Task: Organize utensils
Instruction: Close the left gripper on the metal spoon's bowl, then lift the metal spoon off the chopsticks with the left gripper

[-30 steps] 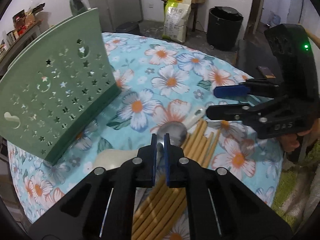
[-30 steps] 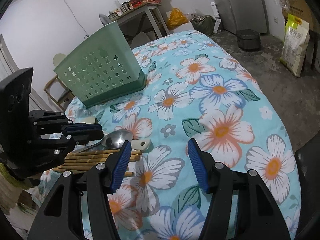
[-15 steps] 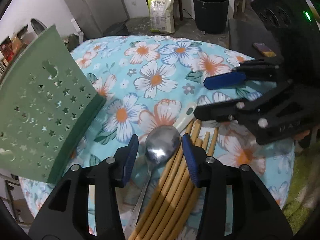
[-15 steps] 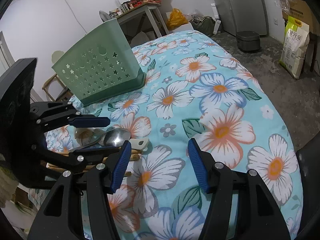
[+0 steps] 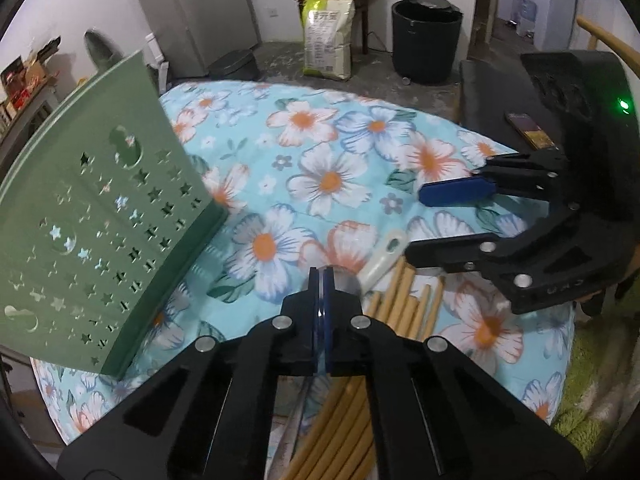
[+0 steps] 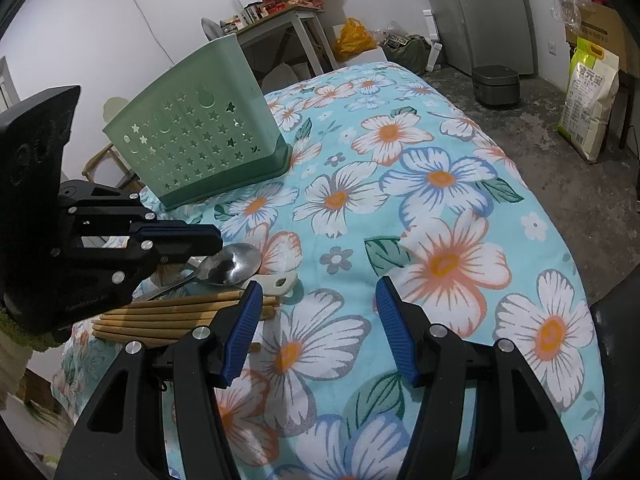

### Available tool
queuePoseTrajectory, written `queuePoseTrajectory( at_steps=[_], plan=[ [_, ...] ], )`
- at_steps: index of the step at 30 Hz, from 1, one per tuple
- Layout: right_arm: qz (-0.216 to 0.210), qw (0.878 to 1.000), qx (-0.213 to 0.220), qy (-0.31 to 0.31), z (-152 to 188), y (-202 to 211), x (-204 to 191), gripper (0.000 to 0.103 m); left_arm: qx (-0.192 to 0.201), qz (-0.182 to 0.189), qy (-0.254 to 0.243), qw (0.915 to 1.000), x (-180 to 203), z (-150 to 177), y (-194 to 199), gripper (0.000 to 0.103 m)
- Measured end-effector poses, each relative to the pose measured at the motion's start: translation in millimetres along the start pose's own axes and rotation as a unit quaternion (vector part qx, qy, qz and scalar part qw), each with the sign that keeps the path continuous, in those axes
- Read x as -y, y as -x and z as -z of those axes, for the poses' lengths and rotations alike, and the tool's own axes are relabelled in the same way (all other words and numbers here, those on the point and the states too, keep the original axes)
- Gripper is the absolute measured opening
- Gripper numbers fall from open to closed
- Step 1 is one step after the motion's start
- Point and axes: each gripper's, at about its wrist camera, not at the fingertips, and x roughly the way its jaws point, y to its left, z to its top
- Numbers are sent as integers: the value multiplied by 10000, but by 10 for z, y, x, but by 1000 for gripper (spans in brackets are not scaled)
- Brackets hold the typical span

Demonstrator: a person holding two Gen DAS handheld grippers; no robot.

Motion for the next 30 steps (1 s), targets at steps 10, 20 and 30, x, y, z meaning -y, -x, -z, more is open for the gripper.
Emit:
queuePoseTrajectory(
  at_steps=[10,20,30],
  plan=[
    [6,10000,0,3,6,-2,-2,58,-55,25,124,9999,-33,27,-85,0],
    [12,10000,6,1,5,-5,-8,58,418,-101,293,9986,-62,63,348,0],
    [8,10000,6,7,9,-1,-10,58,-14,-183,-479,9987,191,156,164,36]
  ],
)
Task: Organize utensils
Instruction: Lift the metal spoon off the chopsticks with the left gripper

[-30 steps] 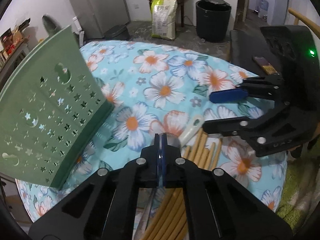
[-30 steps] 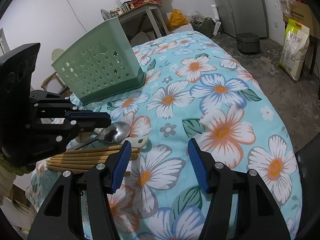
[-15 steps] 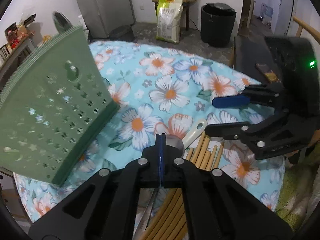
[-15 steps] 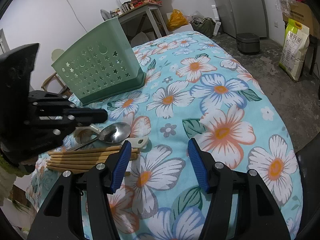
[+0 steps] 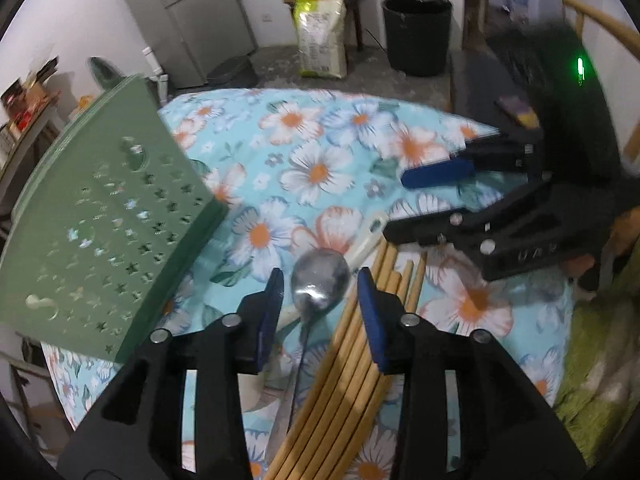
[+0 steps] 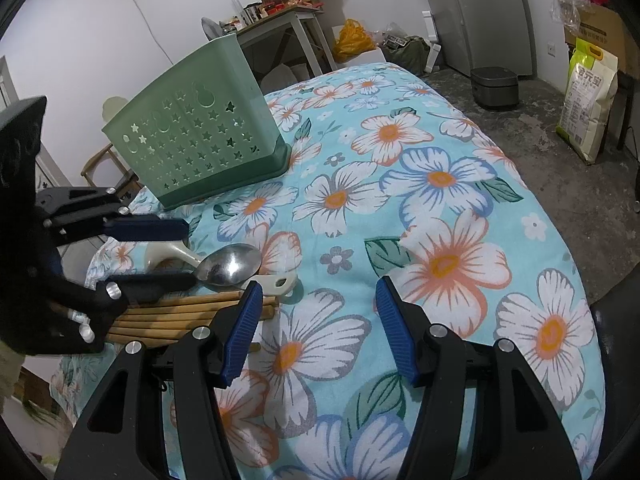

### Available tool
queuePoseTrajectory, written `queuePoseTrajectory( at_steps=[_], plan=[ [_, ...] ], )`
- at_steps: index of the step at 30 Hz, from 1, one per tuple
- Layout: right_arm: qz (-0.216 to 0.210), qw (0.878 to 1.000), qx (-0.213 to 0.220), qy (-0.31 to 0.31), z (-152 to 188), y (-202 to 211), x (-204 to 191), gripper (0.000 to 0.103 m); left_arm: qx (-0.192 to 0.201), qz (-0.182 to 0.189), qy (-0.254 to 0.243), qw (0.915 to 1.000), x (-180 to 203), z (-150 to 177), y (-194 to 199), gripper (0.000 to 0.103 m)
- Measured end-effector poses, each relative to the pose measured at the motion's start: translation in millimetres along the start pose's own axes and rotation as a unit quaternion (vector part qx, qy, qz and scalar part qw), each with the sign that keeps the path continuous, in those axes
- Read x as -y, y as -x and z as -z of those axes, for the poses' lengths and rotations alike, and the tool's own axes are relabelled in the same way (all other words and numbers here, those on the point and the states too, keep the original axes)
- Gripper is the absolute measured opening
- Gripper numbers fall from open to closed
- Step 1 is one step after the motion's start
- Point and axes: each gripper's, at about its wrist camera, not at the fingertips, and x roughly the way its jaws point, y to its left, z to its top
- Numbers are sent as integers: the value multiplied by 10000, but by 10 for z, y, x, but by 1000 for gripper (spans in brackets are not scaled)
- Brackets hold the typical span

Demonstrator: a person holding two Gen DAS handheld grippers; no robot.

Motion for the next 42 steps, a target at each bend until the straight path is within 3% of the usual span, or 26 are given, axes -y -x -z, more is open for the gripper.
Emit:
queuePoseTrajectory(
  at_steps=[3,8,11,23,28,33,34,35,36,40,42],
  plan=[
    [-1,10000,2,0,-1,-2,2,58,-191,-77,-151,9997,20,-12,-150,36],
    [-27,10000,11,-24,-1,0,5,58,-277,240,272,9990,-169,-56,-284,34],
    [-60,10000,25,-51,3,8,19,58,-248,236,256,9991,-189,-55,-270,34],
    [-134,9998,52,-102,11,14,54,58,226,183,497,9983,-271,-14,149,34],
    [-71,9999,54,-58,14,13,41,58,624,-140,885,9940,-390,20,505,34],
    [57,10000,55,32,21,2,-13,58,1351,-566,1591,9763,-534,200,1061,34],
    [107,9999,48,74,19,-2,-31,58,1477,-642,1721,9718,-553,251,1147,25],
    [156,9998,40,111,18,-7,-47,58,1656,-798,1913,9642,-581,333,1273,7],
    [211,9997,30,157,16,-10,-64,58,1728,-881,2075,9588,-631,384,1333,0],
    [439,9984,8,352,-8,-13,-150,58,2129,-1021,2815,9301,-793,715,1594,0],
    [501,9979,8,409,-20,5,-188,58,2178,-962,3039,9225,-829,842,1615,0]
  ],
)
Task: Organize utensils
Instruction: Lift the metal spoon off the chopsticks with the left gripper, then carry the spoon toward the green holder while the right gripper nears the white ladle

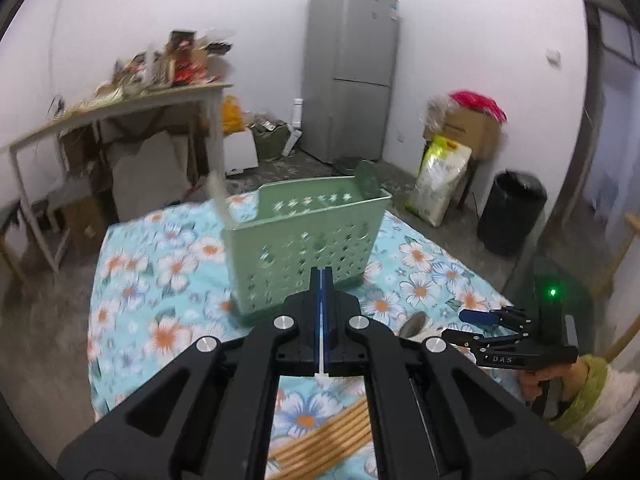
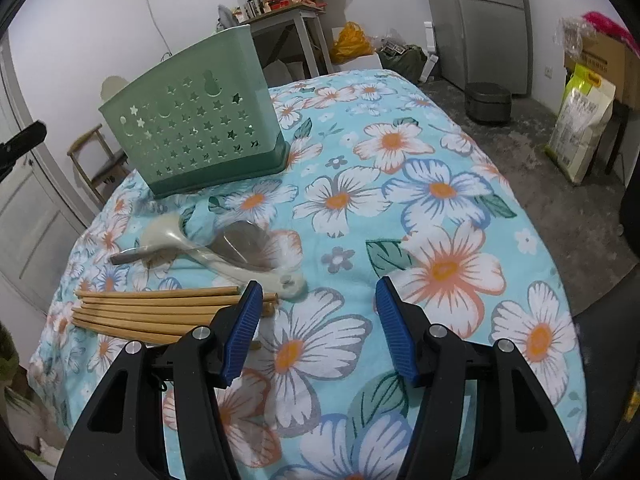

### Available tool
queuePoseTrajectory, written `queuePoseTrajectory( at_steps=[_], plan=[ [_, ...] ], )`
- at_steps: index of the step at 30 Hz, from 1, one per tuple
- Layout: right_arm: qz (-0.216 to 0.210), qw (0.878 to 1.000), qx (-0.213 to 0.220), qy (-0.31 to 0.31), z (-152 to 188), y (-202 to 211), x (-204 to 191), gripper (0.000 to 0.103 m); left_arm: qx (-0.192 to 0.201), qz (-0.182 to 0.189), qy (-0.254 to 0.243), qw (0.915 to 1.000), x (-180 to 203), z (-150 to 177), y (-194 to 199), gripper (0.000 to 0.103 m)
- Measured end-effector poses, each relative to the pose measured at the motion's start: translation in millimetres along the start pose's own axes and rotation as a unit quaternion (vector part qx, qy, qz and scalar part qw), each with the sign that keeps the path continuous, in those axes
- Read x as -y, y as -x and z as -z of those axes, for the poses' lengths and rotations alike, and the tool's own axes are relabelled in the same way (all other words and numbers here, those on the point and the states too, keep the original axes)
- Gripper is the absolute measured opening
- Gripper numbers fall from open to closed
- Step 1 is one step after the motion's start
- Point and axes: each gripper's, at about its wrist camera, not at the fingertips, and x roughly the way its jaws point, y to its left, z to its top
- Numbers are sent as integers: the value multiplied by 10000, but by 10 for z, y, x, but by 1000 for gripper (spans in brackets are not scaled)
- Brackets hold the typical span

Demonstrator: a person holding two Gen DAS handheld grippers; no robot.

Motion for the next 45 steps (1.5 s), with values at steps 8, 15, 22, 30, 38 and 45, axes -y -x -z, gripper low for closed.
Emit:
queuePoseTrajectory(
  at_steps=[8,15,22,30,38,45],
  plan=[
    [115,9999,24,95,-67,67,-108,58,-310,477,541,9969,-33,392,-192,0],
    [136,9997,-18,-183,-38,77,26,58,-1383,1560,428,9771,321,339,-947,22],
    [63,9995,-41,-294,59,47,122,58,-2766,1804,301,9434,580,251,-1947,33],
    [-144,9996,63,-253,98,41,152,58,-3175,1560,-416,9344,940,330,-2336,42],
    [-422,9981,171,-412,124,65,226,58,-3111,1327,-796,9377,1144,348,-2375,34],
    [-498,9975,200,-468,127,70,252,58,-2948,1380,-980,9404,1253,289,-2275,34]
  ],
)
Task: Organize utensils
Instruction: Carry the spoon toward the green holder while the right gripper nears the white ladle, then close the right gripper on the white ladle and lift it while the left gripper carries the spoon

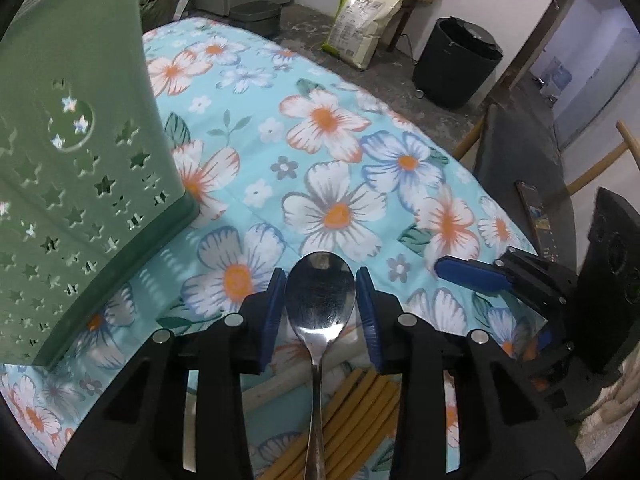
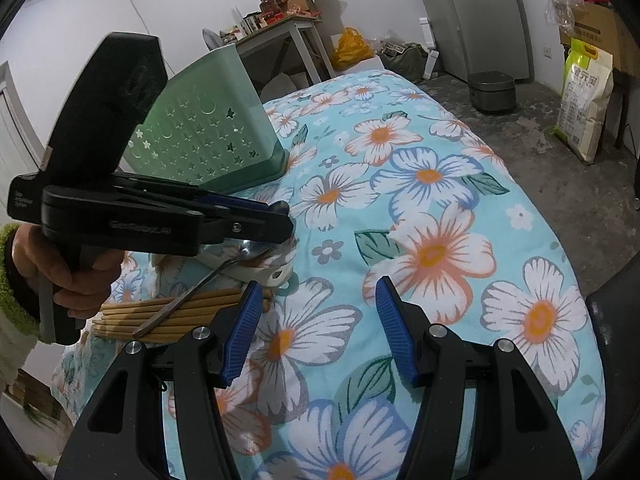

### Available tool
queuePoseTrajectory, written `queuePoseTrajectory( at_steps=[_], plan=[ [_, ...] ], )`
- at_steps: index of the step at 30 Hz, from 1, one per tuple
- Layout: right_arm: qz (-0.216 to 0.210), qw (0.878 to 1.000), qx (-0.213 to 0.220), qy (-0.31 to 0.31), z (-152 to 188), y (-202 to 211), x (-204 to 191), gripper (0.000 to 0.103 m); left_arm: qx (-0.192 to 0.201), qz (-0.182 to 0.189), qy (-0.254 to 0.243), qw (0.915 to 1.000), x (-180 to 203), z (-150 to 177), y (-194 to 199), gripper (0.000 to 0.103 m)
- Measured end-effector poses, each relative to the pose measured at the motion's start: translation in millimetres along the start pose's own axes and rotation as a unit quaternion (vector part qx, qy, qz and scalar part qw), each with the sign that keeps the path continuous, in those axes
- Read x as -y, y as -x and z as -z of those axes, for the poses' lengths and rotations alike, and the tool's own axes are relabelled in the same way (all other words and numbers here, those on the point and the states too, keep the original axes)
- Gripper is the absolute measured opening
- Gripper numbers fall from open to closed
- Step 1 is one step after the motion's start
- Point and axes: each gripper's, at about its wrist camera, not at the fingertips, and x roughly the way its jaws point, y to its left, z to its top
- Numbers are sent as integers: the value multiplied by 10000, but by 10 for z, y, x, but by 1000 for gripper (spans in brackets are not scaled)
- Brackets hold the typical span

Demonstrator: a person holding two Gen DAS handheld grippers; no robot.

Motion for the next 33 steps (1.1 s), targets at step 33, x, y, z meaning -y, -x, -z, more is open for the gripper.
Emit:
queuePoseTrajectory(
  at_steps=[33],
  plan=[
    [139,9868,48,1612,-375,-30,-928,58,3489,-1173,1604,9158,-604,1565,2289,33]
  ],
)
